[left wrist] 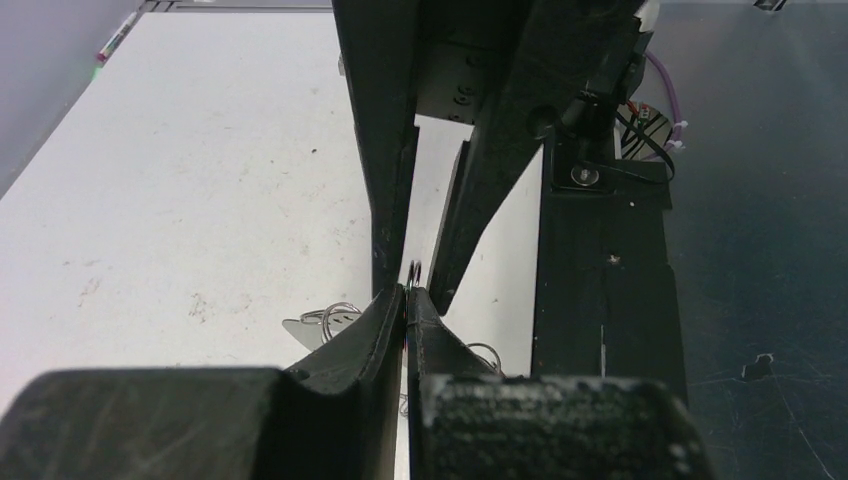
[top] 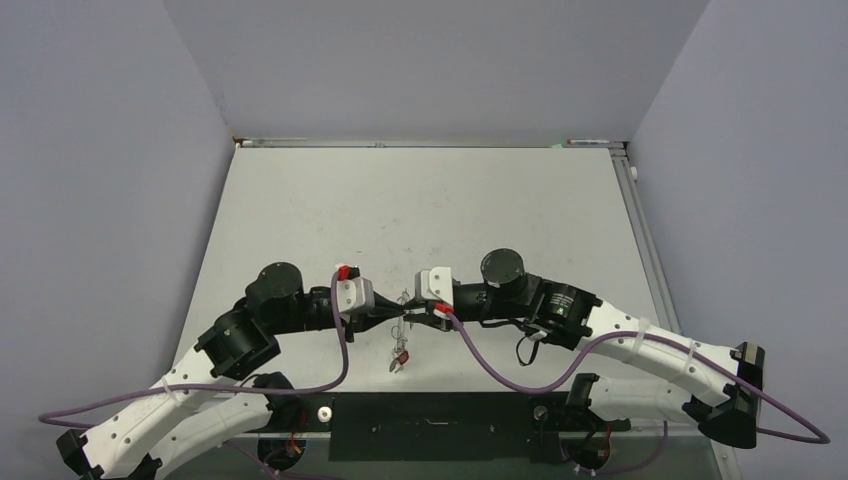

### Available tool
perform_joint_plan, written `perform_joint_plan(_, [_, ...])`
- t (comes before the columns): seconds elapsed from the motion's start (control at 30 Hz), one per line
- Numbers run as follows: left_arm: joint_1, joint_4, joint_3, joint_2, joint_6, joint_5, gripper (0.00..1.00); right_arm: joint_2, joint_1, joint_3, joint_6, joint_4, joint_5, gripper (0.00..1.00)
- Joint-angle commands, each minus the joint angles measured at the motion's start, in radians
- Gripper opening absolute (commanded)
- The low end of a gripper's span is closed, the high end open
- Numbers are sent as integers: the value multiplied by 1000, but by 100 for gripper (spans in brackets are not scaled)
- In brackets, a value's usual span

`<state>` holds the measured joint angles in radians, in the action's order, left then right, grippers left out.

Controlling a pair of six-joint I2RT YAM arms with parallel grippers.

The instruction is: Put the keys on the keyring

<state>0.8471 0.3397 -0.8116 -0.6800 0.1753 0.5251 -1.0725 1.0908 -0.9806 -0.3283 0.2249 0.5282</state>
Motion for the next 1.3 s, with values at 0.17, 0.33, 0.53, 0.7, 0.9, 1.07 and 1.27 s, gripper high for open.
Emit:
perform_joint_plan(0.17, [3,-256,92,99,-120,-47,0,106,0,51,32,-152,-29,47])
perform_joint_plan(0.33, [2,-341,138,126,-169,-35,0,118,0,86,54,-179,-28,46])
perform_joint_plan(0.53, [-3,-398,164,144,-216,-13,0,111,0,96,64,-191,-23,38])
perform_joint_plan(0.7, [-5,-405,171,147,-220,-10,0,105,0,87,66,-194,-17,32])
perform_joint_plan(0.9, [-6,-410,172,147,-223,-8,0,93,0,82,63,-200,-13,11])
perform_joint_plan(1.07, [-6,-438,178,149,-245,-4,0,82,0,82,59,-202,-12,5])
perform_joint_plan(1.27, [-7,-603,235,166,-377,-52,0,107,0,107,67,-247,-31,5])
